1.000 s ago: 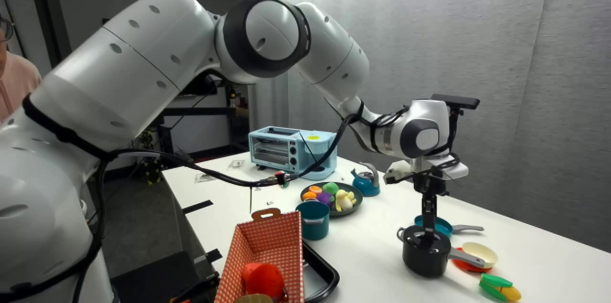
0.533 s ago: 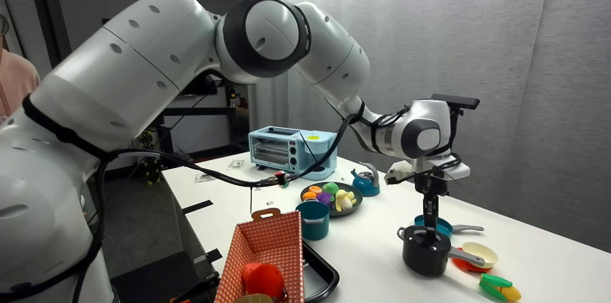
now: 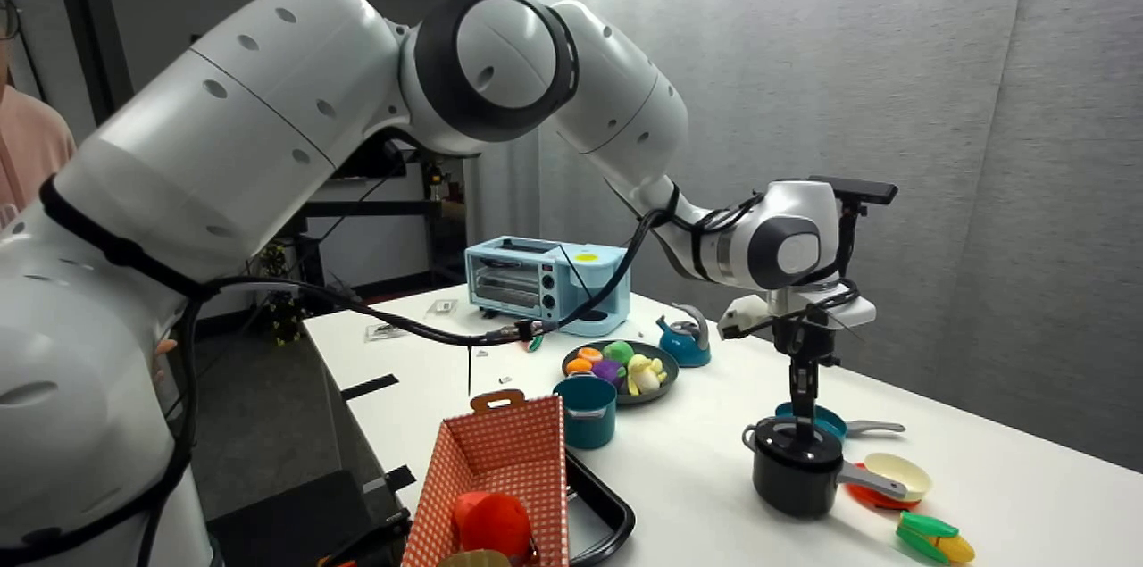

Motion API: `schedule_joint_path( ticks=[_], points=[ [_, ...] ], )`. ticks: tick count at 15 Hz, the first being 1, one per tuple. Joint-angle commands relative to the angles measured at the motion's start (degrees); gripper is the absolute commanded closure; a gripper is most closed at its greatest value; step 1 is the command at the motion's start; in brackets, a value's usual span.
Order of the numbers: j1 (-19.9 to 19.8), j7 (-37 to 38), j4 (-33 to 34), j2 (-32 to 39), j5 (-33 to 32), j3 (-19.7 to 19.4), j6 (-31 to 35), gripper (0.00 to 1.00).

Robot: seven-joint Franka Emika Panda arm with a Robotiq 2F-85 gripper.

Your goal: Transfer the lid from the black pot to the blue pot

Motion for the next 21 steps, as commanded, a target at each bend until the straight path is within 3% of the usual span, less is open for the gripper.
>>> schedule_joint_path(
  ticks=[1,8,21],
  points=[
    [1.8,-0.4,1.2,-1.5,-0.2,-0.9,-2.0,0.96],
    [4.2,-0.9,1.4,-4.1,-1.3,-0.5,-2.6,0.96],
    [10.8,-2.0,-4.1,-10.6,-5.7,0.6,-5.9,0.96]
  ],
)
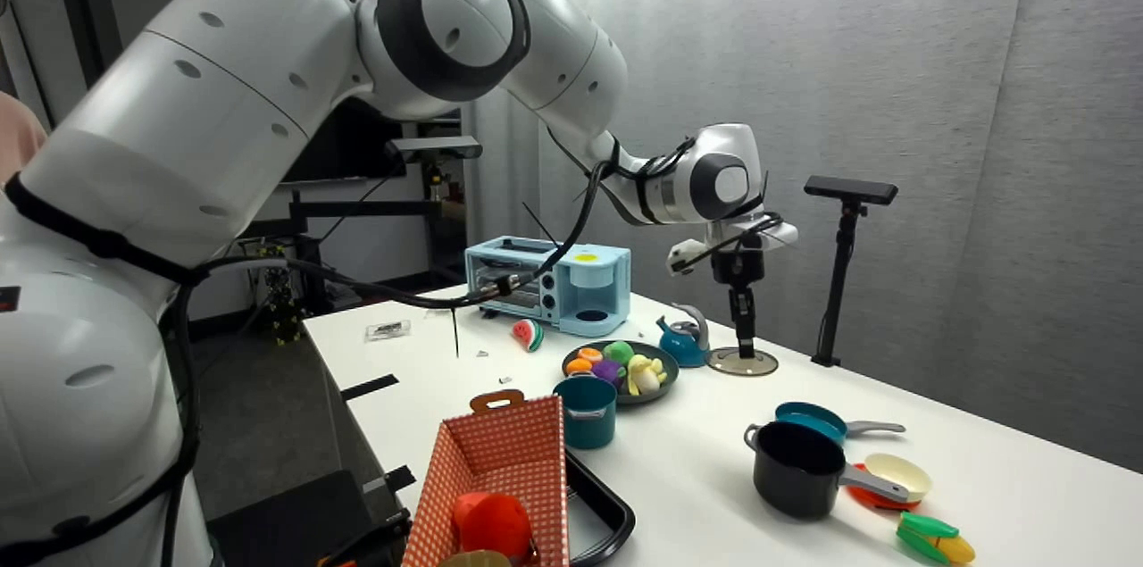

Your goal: Transfer the lid from the black pot to the blue pot

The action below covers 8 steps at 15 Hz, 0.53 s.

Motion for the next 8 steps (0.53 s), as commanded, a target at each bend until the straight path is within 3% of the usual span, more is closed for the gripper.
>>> schedule_joint_path(
  ticks=[1,8],
  points=[
    [1.8,-1.1,-3.4,-4.1,-2.3,0.7,-2.0,0.96],
    [2.4,-1.7,-4.8,-6.1,-3.4,2.0,-3.4,0.96]
  ],
)
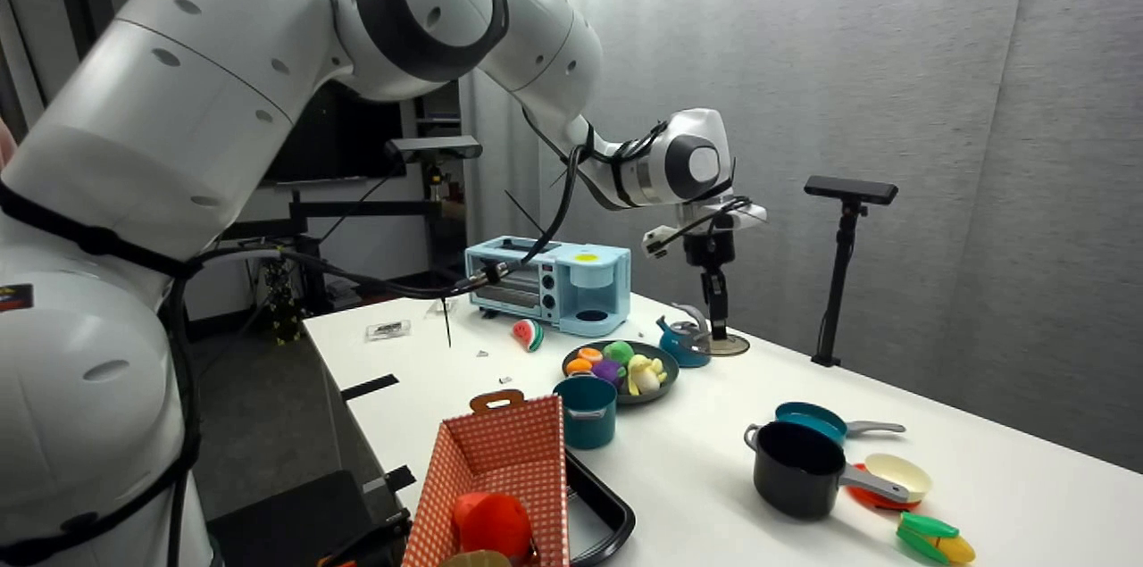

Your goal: Transfer the lid from the black pot to the blue pot

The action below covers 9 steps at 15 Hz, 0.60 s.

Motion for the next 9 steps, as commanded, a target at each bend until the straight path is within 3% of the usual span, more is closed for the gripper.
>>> schedule_joint_path(
  ticks=[1,9],
  points=[
    [0.3,-1.1,-9.3,-5.9,-1.2,0.7,2.9,0.96],
    [2.2,-2.4,-25.1,-15.7,-2.7,4.0,6.9,0.96]
  ],
)
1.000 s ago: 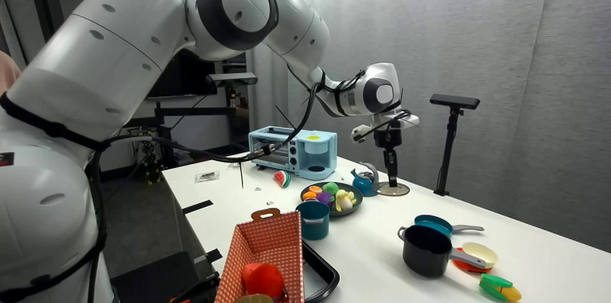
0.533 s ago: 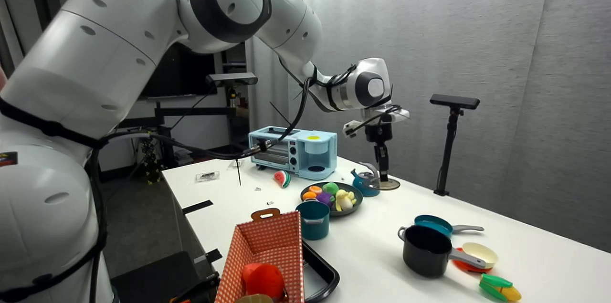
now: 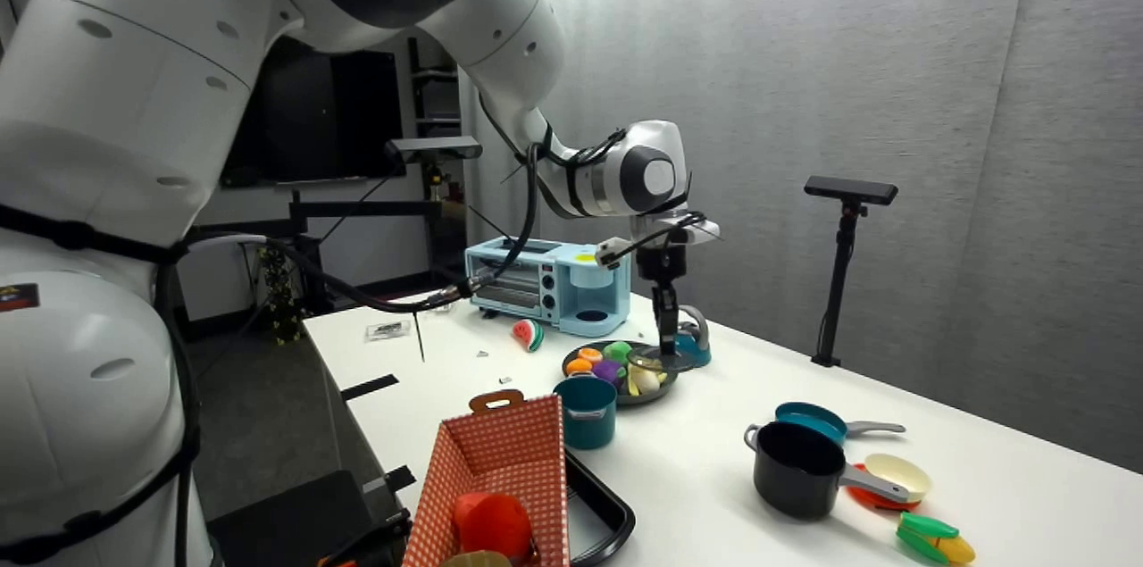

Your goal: Transfer the lid from the black pot to the blue pot

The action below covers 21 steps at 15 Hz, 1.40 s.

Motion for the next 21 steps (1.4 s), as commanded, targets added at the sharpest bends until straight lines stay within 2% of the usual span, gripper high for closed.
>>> schedule_joint_path(
  ticks=[1,7,21],
  points=[
    [1.1,-0.6,-8.3,-6.7,-2.2,1.2,1.7,0.96],
    [0.8,-4.5,-10.9,-8.8,-3.5,3.4,2.8,0.96],
    [2.2,-14.1,-8.4,-8.1,-8.1,5.4,3.4,0.96]
  ],
)
